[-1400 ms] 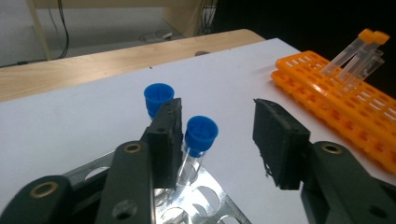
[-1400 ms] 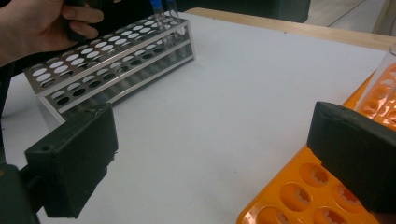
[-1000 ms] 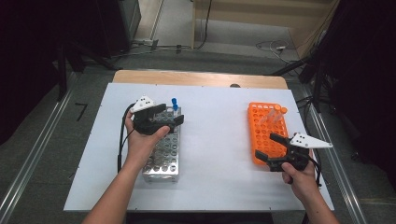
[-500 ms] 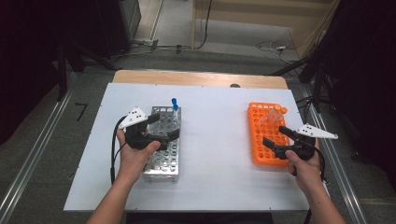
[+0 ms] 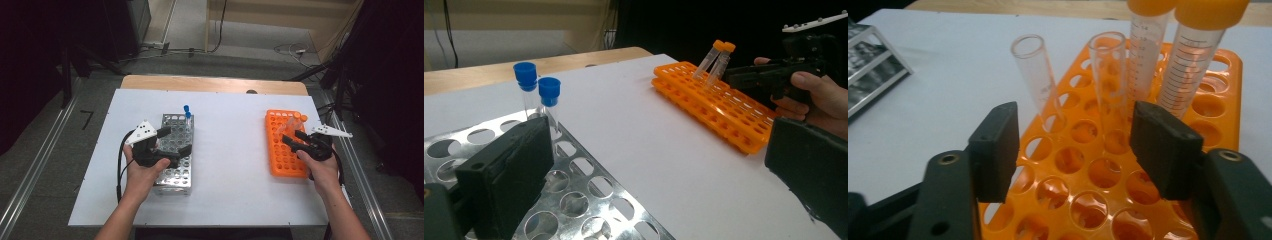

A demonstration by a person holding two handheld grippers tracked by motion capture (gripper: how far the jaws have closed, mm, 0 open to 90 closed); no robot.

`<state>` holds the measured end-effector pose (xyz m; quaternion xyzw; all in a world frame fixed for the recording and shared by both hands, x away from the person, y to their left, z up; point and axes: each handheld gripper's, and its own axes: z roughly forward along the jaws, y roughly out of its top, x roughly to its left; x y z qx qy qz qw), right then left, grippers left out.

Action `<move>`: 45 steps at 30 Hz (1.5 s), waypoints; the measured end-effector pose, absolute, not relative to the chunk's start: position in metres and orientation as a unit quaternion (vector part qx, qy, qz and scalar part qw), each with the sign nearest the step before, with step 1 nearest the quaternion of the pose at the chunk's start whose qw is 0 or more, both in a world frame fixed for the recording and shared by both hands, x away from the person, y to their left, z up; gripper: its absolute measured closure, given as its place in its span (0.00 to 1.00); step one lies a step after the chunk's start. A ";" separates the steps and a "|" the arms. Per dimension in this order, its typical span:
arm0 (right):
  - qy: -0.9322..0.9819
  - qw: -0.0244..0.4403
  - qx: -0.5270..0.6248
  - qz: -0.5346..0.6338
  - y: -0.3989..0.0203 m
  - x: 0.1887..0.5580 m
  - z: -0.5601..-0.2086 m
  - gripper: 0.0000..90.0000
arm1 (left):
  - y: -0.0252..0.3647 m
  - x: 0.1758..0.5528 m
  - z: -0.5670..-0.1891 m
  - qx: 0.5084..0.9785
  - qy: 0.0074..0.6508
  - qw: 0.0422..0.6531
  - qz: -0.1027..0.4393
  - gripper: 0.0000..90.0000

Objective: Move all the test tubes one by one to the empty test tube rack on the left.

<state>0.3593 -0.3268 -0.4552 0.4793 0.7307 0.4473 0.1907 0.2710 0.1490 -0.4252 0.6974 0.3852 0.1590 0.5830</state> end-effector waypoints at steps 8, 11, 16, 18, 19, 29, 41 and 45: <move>0.732 0.203 0.507 0.408 -0.321 0.372 -0.456 0.62 | 0.147 0.271 -0.425 0.699 0.385 0.581 0.159 0.00; 0.734 0.201 0.510 0.400 -0.319 0.378 -0.456 0.65 | 0.147 0.270 -0.425 0.699 0.385 0.581 0.159 0.00; 0.738 0.199 0.524 0.376 -0.316 0.385 -0.457 0.74 | 0.147 0.270 -0.424 0.698 0.386 0.582 0.160 0.00; 0.736 0.205 0.531 0.367 -0.315 0.387 -0.458 0.78 | 0.147 0.270 -0.424 0.698 0.386 0.582 0.159 0.00; 0.736 0.209 0.532 0.364 -0.316 0.387 -0.458 0.80 | 0.147 0.270 -0.424 0.698 0.386 0.581 0.160 0.00; 0.723 0.237 0.518 0.392 -0.320 0.376 -0.455 0.82 | 0.146 0.270 -0.423 0.699 0.386 0.581 0.161 0.00; 0.710 0.251 0.499 0.430 -0.330 0.356 -0.437 0.82 | 0.140 0.270 -0.423 0.703 0.378 0.582 0.159 0.00; 0.713 0.252 0.486 0.438 -0.328 0.349 -0.430 0.82 | 0.138 0.269 -0.422 0.703 0.373 0.585 0.158 0.00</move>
